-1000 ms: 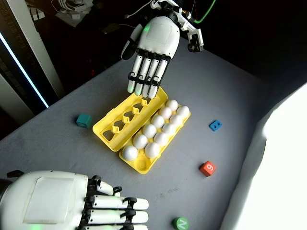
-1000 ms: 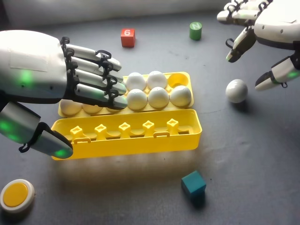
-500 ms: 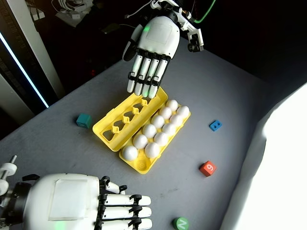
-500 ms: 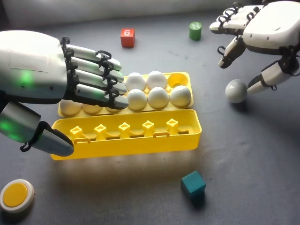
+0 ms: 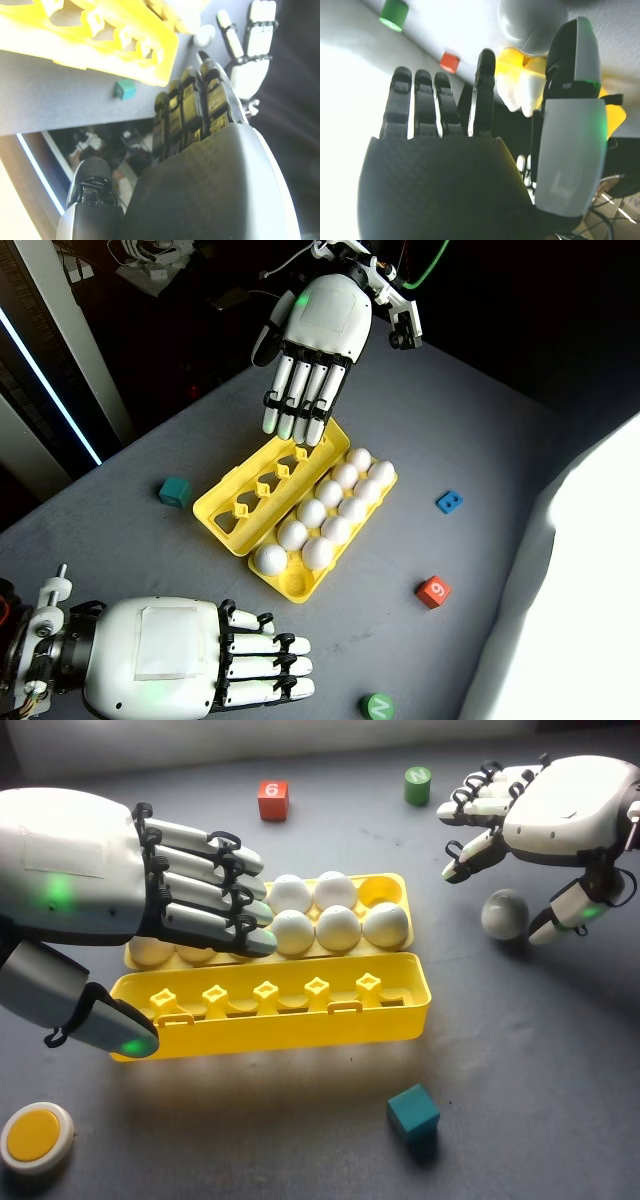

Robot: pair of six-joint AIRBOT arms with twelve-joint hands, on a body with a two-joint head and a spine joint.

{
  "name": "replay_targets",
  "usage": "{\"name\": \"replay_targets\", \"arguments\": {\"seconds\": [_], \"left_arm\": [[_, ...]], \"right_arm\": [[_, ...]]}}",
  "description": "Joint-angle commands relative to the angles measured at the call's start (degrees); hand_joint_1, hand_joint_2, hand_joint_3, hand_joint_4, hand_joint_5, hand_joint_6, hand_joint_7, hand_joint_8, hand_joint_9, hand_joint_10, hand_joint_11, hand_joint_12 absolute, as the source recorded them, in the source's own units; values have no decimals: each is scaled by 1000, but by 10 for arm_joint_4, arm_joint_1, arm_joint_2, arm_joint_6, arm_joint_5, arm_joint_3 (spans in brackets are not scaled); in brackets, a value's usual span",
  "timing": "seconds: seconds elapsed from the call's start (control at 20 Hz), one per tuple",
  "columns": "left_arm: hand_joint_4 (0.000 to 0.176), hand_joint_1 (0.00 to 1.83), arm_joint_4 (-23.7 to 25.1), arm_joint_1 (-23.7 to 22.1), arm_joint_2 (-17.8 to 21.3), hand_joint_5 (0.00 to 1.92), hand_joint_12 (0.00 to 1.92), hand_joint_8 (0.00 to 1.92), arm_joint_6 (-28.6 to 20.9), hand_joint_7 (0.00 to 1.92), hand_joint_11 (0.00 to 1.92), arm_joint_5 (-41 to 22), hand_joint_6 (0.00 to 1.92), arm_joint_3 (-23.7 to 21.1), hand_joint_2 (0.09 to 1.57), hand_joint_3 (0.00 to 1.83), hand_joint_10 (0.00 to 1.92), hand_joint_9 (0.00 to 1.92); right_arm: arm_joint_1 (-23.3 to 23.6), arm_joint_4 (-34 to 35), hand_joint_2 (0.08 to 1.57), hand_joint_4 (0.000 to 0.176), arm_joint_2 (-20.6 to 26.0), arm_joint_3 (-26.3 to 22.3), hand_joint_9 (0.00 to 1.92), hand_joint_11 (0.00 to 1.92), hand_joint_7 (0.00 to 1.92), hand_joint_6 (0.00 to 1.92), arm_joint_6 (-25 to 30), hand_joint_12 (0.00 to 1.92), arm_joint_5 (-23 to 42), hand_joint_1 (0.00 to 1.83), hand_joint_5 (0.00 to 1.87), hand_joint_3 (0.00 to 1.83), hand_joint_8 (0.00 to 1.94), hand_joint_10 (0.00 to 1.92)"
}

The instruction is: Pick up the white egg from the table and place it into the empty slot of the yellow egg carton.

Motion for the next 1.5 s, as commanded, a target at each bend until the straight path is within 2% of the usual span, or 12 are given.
{"name": "replay_targets", "arguments": {"seconds": [0.0, 0.25, 0.35, 0.6, 0.7, 0.8, 0.9, 1.1, 1.15, 1.2, 1.3, 1.45], "left_arm": [[0, 0, -39, -7, -1, 168, 200, 7, -1, 178, 0, -7, 4, 0, 1228, 0, 6, 133], [0, 0, -39, -7, -1, 178, 245, 5, -1, 194, 0, -7, 5, 0, 1228, 0, 6, 147], [0, 0, -39, -7, -1, 173, 199, 4, -1, 176, 0, -7, 1, 0, 1227, 0, 4, 132], [0, 0, -39, -7, -1, 199, 291, 5, -1, 202, 0, -7, 5, -1, 1224, 0, 6, 158], [0, 0, -39, -7, -1, 184, 233, 5, -1, 180, 0, -7, 3, -1, 1223, 0, 3, 135], [0, 0, -39, -7, -1, 208, 306, 7, -1, 203, 0, -7, 6, -1, 1222, 0, 8, 160], [0, 0, -39, -7, -1, 200, 276, 4, -1, 203, 0, -7, 4, -1, 1222, 0, 6, 161], [0, 0, -39, -7, -1, 201, 278, 4, -1, 205, 0, -7, 4, -1, 1222, 0, 6, 163], [0, 0, -39, -7, -1, 197, 276, 1, -1, 198, 0, -7, 2, -2, 1220, 0, 3, 157], [0, 0, -39, -7, -1, 178, 234, 1, -1, 184, 0, -7, 2, -1, 1219, 0, 2, 143], [0, 0, -39, -7, -1, 193, 266, 4, -1, 197, 0, -7, 6, -2, 1224, 1, 5, 154], [0, 0, -39, -7, -1, 201, 275, 6, -1, 205, 0, -7, 7, -1, 1226, 1, 7, 162]], "right_arm": [[2, 7, 852, 176, 1, 4, 0, 0, 0, 0, 3, 0, 57, 982, 493, 0, 0, 0], [-4, 7, 844, 176, -8, 15, 0, 0, 0, 21, 8, 0, 57, 1013, 552, 0, 0, 0], [-5, 8, 854, 176, -9, 16, 0, 0, 0, 20, 8, 0, 59, 1013, 560, 0, 0, 0], [-6, 8, 852, 176, -10, 16, 0, 0, 72, 7, 9, 0, 59, 1014, 658, 0, 5, 0], [-6, 8, 877, 176, -10, 16, 0, 0, 25, 8, 10, 0, 59, 968, 677, 10, 0, 0], [-6, 8, 887, 176, -10, 16, 0, 0, 52, 13, 10, 0, 59, 937, 697, 11, 11, 0], [-6, 8, 904, 176, -10, 16, 0, 0, 11, 14, 10, 0, 59, 884, 780, 6, 1, 0], [-6, 8, 907, 176, -10, 16, 0, 0, 0, 11, 10, 0, 59, 879, 794, 4, 0, 0], [-6, 8, 885, 176, -10, 16, 0, 0, 46, 18, 10, 0, 59, 921, 928, 0, 3, 0], [-6, 8, 946, 176, -10, 16, 0, 0, 64, 138, 10, 0, 59, 1074, 1323, 4, 1, 0], [-6, 8, 965, 176, -10, 16, 0, 0, 60, 171, 10, 0, 59, 1106, 1419, 5, 10, 0], [-7, 8, 979, 176, -10, 16, 0, 0, 99, 336, 10, 0, 59, 1100, 1345, 3, 0, 0]]}}
